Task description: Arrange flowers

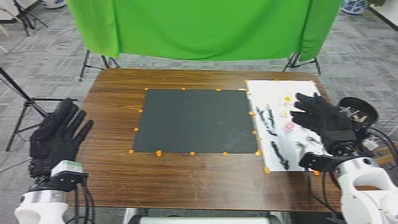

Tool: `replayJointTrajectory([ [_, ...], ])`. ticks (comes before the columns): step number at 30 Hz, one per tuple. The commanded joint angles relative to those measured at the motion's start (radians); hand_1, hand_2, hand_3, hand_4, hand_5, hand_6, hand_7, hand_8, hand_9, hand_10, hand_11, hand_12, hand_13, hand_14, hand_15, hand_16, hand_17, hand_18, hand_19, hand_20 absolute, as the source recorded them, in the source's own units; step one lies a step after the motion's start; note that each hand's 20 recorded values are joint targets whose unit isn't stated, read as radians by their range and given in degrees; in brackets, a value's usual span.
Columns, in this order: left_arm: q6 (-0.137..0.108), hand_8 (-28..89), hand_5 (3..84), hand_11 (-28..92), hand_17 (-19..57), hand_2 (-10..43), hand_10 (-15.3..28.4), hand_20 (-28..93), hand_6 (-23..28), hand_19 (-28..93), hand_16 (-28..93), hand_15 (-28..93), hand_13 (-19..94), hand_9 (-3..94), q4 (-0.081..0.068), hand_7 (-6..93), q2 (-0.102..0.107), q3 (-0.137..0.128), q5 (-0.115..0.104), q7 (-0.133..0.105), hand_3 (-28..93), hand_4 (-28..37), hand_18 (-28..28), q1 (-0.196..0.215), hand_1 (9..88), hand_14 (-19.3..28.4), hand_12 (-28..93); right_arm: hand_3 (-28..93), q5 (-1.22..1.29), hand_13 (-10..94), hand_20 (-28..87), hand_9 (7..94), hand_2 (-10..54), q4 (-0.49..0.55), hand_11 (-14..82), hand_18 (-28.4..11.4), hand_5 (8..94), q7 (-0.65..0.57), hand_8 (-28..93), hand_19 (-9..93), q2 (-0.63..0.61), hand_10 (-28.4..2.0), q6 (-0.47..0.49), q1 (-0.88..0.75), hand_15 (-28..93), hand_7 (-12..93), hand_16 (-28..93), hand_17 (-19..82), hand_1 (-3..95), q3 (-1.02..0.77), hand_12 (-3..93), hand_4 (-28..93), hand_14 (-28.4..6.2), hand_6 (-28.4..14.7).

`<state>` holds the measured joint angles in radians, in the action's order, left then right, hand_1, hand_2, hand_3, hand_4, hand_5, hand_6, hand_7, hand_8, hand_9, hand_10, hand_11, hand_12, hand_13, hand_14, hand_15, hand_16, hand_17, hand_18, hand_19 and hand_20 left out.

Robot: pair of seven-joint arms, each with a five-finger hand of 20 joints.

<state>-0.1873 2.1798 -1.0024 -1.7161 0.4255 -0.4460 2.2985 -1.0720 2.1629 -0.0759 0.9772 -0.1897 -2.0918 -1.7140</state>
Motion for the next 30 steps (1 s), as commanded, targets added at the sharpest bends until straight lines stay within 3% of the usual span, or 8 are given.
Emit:
replayJointTrajectory([
  [1,-0.002,-8,36.3,16,-4.7,18.6,11.6,4,7.7,31,-13,20,14,21.4,0.002,4.9,-0.010,0.003,-0.020,0.006,67,-28.3,10.8,0.012,27.6,9.7,0,82,-0.012,36,22,40.5,10.4,0.014,4.2,-17.2,41.6,-0.002,-12,20,0.001,-12.0,-0.016,-0.032,11,12,18,16,6.7,-0.013,10.3,-28,-14.5,-2.2],
  [7,-0.016,-8,36.6,17,-4.8,18.6,11.7,5,7.8,31,-12,20,14,21.8,0.009,5.3,-0.008,-0.009,-0.021,-0.006,67,-28.3,11.1,0.023,27.6,9.8,1,82,-0.013,36,22,40.6,9.5,0.023,4.3,-17.3,41.6,-0.007,-12,20,0.001,-12.3,-0.006,-0.046,11,12,18,16,7.1,-0.026,10.4,-27,-14.6,-2.3],
  [14,-0.006,-8,37.7,18,-4.9,18.7,12.6,5,8.0,31,-11,21,17,24.6,0.005,5.7,-0.008,-0.010,-0.027,-0.005,67,-28.3,11.6,0.019,27.6,11.1,2,83,-0.234,36,22,39.5,6.4,0.057,4.0,-17.5,40.9,-0.049,-11,22,-0.007,-14.6,0.066,-0.091,11,12,19,16,8.7,-0.075,11.0,-27,-14.9,-3.0],
  [17,-0.005,-8,37.9,18,-5.0,18.7,12.8,5,8.1,31,-10,22,18,25.0,0.004,5.8,-0.007,-0.010,-0.028,-0.007,67,-28.3,12.0,0.016,27.5,11.6,2,82,-0.447,37,23,39.4,3.8,0.087,3.9,-18.1,40.7,-0.141,-11,24,-0.034,-14.7,-0.005,-0.107,11,12,19,16,9.9,-0.061,11.3,-27,-15.2,-3.2],
  [20,-0.004,-7,38.0,18,-5.3,18.8,12.9,5,8.1,32,-10,23,19,25.3,0.003,5.9,-0.003,-0.011,-0.028,-0.012,67,-28.3,12.3,0.018,27.5,12.3,3,82,-0.779,40,24,41.6,-3.6,0.100,4.8,-19.0,42.4,-0.235,-11,28,-0.066,-14.6,-0.049,-0.131,12,12,20,17,12.5,-0.040,11.5,-27,-15.6,-3.7],
  [23,-0.011,-7,38.3,18,-5.4,18.9,12.9,6,8.2,32,-10,24,20,25.9,0.004,6.1,-0.002,-0.011,-0.033,-0.014,67,-28.3,12.5,0.023,27.3,12.7,3,82,-0.944,43,24,44.8,-8.8,0.126,6.7,-19.1,44.9,-0.304,-12,33,-0.076,-13.9,0.011,-0.157,13,13,20,18,15.9,-0.057,11.8,-26,-15.3,-3.8],
  [28,-0.023,-7,39.0,19,-5.5,18.9,13.5,6,8.5,33,-9,25,21,27.3,0.004,6.3,0.006,-0.008,-0.043,-0.018,67,-28.3,12.6,0.019,27.3,13.9,4,77,-1.232,51,29,54.7,-9.5,0.152,12.8,-20.8,55.3,-0.390,-13,54,-0.111,-14.8,0.176,-0.155,26,18,21,21,16.2,-0.031,15.3,-28,-15.0,-3.8],
  [30,-0.024,-7,39.6,20,-5.6,19.0,13.9,6,8.7,33,-8,28,22,28.6,0.005,6.7,0.004,-0.008,-0.042,-0.016,68,-28.3,12.8,0.018,27.2,15.2,5,75,-1.263,55,31,60.3,-9.5,0.140,17.6,-21.1,60.8,-0.478,-13,59,-0.160,-15.3,0.261,-0.062,33,21,22,22,15.3,0.059,17.3,-28,-14.8,-3.5],
])
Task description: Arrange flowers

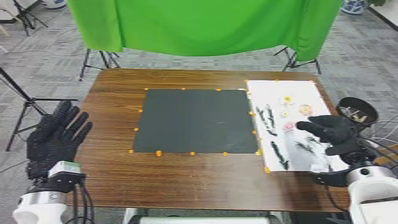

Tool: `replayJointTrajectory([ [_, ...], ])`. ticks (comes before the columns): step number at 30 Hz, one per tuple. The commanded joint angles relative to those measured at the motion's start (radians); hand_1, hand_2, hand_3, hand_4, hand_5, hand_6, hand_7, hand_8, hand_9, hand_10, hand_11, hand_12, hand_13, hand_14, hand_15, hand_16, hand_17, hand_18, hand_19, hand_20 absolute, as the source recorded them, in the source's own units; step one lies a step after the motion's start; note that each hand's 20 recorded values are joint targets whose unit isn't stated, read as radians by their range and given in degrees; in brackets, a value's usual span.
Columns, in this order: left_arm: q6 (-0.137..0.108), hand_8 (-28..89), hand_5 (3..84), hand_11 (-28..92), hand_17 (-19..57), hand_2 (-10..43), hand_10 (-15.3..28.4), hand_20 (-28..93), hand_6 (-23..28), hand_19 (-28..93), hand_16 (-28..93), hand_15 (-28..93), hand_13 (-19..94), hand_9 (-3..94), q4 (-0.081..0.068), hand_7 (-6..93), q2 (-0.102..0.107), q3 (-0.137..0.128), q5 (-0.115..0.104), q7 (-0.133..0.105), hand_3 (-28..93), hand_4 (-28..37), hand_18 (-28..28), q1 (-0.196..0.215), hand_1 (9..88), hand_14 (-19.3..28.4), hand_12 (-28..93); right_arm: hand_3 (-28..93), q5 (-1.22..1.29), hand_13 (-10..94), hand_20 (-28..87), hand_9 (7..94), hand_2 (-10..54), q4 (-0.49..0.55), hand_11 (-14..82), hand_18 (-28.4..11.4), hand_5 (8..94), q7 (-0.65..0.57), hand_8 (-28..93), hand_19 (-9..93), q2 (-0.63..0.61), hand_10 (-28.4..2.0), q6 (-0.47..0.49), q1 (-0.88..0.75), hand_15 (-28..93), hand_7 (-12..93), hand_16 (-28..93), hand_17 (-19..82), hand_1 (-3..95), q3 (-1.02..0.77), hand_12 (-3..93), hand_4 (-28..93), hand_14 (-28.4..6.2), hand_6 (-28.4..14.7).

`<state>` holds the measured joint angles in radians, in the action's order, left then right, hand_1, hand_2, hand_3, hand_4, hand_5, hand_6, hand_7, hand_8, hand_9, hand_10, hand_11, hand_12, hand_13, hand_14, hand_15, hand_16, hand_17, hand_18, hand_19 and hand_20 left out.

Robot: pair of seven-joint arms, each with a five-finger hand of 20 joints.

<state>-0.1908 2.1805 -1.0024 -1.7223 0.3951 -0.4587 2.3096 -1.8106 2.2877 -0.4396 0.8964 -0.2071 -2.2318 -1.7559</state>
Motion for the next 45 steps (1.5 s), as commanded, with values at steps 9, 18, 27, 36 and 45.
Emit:
replayJointTrajectory([
  [9,-0.031,-7,41.5,22,-6.1,19.4,15.1,6,9.4,34,-8,34,24,32.3,0.011,7.8,-0.003,-0.008,-0.009,0.000,67,-28.3,13.5,0.022,27.1,16.9,8,62,-0.534,63,38,73.1,-9.5,-0.002,29.6,-23.9,70.5,-0.279,-12,80,-0.144,-17.6,0.471,0.187,52,37,24,30,15.5,0.217,24.6,-28,-16.6,-3.1],
  [18,-0.033,-7,42.1,22,-6.4,19.5,15.4,6,9.6,35,-8,35,24,32.9,0.013,8.2,-0.008,-0.016,-0.010,0.003,68,-28.3,14.2,0.027,26.9,17.1,9,65,-0.503,62,37,71.4,-9.5,-0.019,29.3,-24.2,68.3,-0.298,-11,83,-0.137,-17.9,0.588,0.240,51,37,23,31,21.6,0.291,24.7,-28,-16.4,-4.0],
  [27,-0.022,-8,42.4,22,-6.6,19.7,15.5,6,9.7,35,-8,36,24,33.3,0.009,8.7,-0.016,-0.007,-0.031,0.015,68,-28.3,14.3,0.018,26.8,17.1,9,65,-0.495,62,35,70.9,-9.5,-0.039,25.0,-24.3,68.6,-0.296,-11,82,-0.112,-18.3,0.587,0.259,49,31,22,30,20.3,0.352,22.8,-28,-16.3,-4.4],
  [36,-0.027,-8,42.6,23,-6.7,19.7,15.6,6,9.8,36,-8,37,24,33.6,0.001,8.7,-0.015,-0.004,-0.035,0.023,68,-28.3,14.4,0.004,26.7,17.2,9,71,-0.495,64,33,72.0,-9.5,-0.108,21.7,-23.7,70.5,-0.337,-12,82,-0.073,-17.6,0.525,0.275,48,26,21,31,29.1,0.405,20.3,-28,-15.3,-4.1],
  [45,-0.026,-8,42.8,23,-6.6,19.7,15.6,6,10.0,36,-8,37,24,33.6,-0.001,8.8,-0.013,-0.002,-0.037,0.033,68,-28.3,14.5,-0.003,26.7,17.3,9,73,-0.489,69,30,70.1,-9.5,-0.146,13.4,-21.9,64.6,-0.357,7,84,-0.013,-14.9,0.521,0.246,35,35,29,34,52.1,0.421,15.9,-28,-10.1,-3.3],
])
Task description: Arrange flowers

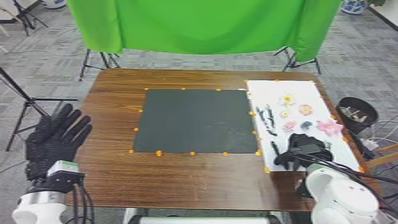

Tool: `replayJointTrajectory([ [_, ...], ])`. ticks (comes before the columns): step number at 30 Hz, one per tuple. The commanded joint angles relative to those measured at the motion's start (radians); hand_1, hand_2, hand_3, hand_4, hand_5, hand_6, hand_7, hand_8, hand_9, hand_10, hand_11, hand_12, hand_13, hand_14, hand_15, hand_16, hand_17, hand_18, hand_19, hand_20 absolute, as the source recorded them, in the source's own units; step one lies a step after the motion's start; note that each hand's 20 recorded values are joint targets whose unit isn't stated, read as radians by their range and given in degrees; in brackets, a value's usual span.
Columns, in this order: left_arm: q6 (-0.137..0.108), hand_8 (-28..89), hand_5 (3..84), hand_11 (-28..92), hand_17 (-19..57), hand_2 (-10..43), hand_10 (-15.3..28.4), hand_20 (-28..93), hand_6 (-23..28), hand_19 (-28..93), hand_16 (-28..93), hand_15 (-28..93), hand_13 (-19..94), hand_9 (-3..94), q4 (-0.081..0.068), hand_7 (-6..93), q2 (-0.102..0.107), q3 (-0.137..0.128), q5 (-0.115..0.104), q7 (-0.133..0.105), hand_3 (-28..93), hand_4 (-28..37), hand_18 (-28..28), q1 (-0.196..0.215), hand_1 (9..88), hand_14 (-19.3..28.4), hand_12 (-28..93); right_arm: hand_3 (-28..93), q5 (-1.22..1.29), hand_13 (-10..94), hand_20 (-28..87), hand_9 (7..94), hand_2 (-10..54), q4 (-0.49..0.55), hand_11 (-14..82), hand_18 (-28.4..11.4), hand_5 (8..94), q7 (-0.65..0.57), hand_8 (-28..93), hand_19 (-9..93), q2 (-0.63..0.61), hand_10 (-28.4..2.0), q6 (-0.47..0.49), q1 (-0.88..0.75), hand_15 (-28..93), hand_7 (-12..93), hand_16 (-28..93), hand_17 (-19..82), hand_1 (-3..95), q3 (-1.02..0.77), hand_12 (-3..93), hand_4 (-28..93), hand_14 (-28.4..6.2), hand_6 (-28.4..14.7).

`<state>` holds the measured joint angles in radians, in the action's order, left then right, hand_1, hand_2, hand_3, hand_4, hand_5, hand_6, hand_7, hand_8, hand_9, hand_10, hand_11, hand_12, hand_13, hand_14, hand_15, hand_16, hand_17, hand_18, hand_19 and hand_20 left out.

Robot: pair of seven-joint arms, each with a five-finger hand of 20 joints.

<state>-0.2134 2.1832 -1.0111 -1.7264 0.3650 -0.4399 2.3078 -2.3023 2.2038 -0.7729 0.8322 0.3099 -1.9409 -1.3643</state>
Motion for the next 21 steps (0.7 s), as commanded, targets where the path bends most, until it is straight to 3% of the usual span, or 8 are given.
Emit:
replayJointTrajectory([
  [1,-0.005,-8,42.7,23,-6.6,19.7,15.6,6,10.0,36,-8,37,24,33.6,-0.002,8.8,-0.005,0.001,-0.009,0.011,68,-28.3,14.5,0.002,26.7,17.3,9,73,0.007,72,30,71.0,-9.5,-0.066,12.5,-21.9,63.8,-0.020,9,85,0.057,-14.7,-0.004,-0.046,30,39,34,36,54.3,0.031,15.3,-28,-8.4,-2.6],
  [4,-0.007,-8,42.8,23,-6.6,19.6,15.7,6,10.0,36,-8,38,24,33.7,-0.003,8.8,-0.003,0.002,-0.009,0.014,68,-28.3,14.5,-0.001,26.7,17.3,9,75,0.039,79,30,75.7,-9.5,-0.072,9.8,-21.3,61.4,-0.031,10,85,0.069,-13.8,-0.055,-0.048,21,55,40,40,58.0,0.043,16.1,-28,-5.7,-0.9],
  [7,-0.009,-8,42.8,23,-6.6,19.6,15.8,6,10.0,36,-8,38,25,33.8,-0.004,8.9,-0.001,0.005,-0.014,0.015,68,-28.3,14.5,-0.002,26.7,17.3,9,77,0.074,85,29,83.5,-9.5,-0.066,4.3,-20.5,59.3,-0.035,10,87,0.076,-11.2,-0.062,-0.047,19,70,42,44,59.5,0.041,23.2,-27,-3.9,1.6],
  [12,-0.006,-8,43.0,23,-6.6,19.5,16.0,6,10.1,36,-8,38,25,34.0,-0.005,9.0,-0.001,0.012,-0.018,0.014,68,-28.3,14.5,-0.004,26.7,17.3,9,78,0.111,91,27,91.3,-9.5,-0.050,4.8,-19.8,60.6,-0.030,7,90,0.064,-7.6,-0.144,-0.059,20,75,46,49,60.4,0.026,30.6,-24,-1.9,1.2],
  [21,-0.003,-8,43.0,24,-6.6,19.0,16.2,6,10.3,36,-9,38,25,34.1,-0.002,9.1,-0.005,0.016,-0.023,0.012,68,-28.3,14.6,0.003,27.1,17.4,9,85,0.099,91,28,93.7,-9.5,-0.015,12.5,-22.0,63.3,0.003,6,92,0.018,-7.0,-0.403,-0.082,29,77,53,47,55.3,0.006,38.3,-15,-4.4,-1.2],
])
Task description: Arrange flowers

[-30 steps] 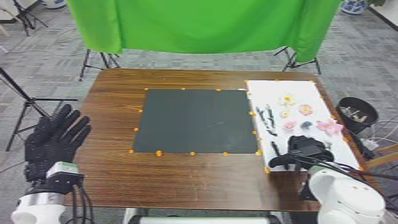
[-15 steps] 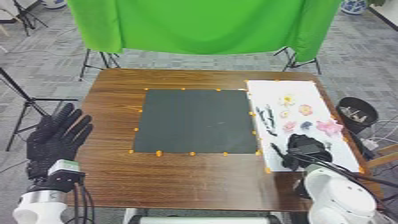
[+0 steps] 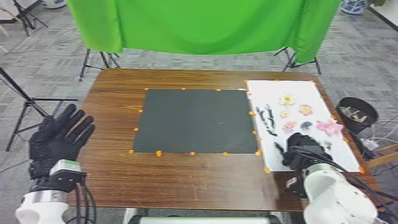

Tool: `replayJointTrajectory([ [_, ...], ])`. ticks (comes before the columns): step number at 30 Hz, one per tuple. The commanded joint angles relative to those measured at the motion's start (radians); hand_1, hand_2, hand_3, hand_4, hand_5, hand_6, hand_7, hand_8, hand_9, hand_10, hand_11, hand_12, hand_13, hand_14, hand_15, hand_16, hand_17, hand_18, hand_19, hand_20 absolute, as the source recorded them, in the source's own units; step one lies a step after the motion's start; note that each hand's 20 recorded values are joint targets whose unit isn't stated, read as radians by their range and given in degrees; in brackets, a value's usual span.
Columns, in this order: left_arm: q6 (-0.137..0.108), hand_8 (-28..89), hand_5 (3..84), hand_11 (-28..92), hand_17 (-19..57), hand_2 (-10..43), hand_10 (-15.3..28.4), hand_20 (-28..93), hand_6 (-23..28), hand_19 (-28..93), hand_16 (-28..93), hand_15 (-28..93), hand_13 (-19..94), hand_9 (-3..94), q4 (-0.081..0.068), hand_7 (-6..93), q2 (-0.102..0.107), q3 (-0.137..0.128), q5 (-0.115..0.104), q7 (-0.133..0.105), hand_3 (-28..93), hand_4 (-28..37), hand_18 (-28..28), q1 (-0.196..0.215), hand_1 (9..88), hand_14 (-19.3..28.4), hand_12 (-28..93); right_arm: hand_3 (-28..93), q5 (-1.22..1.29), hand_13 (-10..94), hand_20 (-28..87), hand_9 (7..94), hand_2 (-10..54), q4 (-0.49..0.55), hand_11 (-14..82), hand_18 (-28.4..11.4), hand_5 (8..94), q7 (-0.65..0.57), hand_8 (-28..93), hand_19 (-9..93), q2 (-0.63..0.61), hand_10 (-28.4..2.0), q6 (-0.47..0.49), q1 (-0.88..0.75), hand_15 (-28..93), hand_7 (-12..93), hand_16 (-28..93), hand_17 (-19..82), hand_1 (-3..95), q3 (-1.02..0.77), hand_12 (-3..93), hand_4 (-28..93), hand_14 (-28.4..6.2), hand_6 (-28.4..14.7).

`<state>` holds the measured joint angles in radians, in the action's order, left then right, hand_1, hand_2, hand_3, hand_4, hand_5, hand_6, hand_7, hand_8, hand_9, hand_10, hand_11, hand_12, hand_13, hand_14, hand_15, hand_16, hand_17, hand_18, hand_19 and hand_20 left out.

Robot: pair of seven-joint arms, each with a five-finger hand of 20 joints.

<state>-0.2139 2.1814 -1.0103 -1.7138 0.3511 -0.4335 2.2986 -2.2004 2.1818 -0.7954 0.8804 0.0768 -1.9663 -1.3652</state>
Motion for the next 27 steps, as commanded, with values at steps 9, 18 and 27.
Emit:
replayJointTrajectory([
  [9,-0.003,-8,42.9,24,-6.6,18.4,16.1,7,10.3,36,-9,39,25,34.1,0.001,9.1,-0.009,0.001,-0.008,0.007,68,-28.3,14.7,0.019,27.6,17.4,9,88,0.003,90,29,93.7,-9.5,0.050,15.6,-22.8,65.7,0.027,3,92,-0.055,-8.1,-0.342,-0.063,33,78,53,46,52.9,-0.016,39.0,-12,-5.6,-1.6],
  [18,-0.002,-8,42.9,24,-6.8,18.3,16.2,7,10.4,36,-9,39,25,34.1,0.003,9.1,-0.007,-0.003,-0.010,0.000,68,-28.3,14.8,0.026,27.8,17.4,9,81,0.043,75,28,80.8,-9.5,0.120,21.7,-23.3,60.1,-0.164,-4,90,-0.030,-13.7,0.135,-0.019,49,45,32,39,42.3,-0.057,29.4,-20,-11.0,-4.3],
  [27,-0.001,-8,42.9,24,-6.8,18.4,16.3,7,10.4,36,-9,39,25,34.3,-0.001,9.1,-0.006,0.000,-0.008,0.010,68,-28.3,14.9,0.017,27.8,17.4,9,70,0.045,67,28,74.2,-9.5,0.091,25.7,-25.5,65.5,-0.167,-11,90,-0.008,-19.0,0.173,-0.031,55,17,26,35,27.3,-0.044,22.6,-27,-16.2,-8.0],
])
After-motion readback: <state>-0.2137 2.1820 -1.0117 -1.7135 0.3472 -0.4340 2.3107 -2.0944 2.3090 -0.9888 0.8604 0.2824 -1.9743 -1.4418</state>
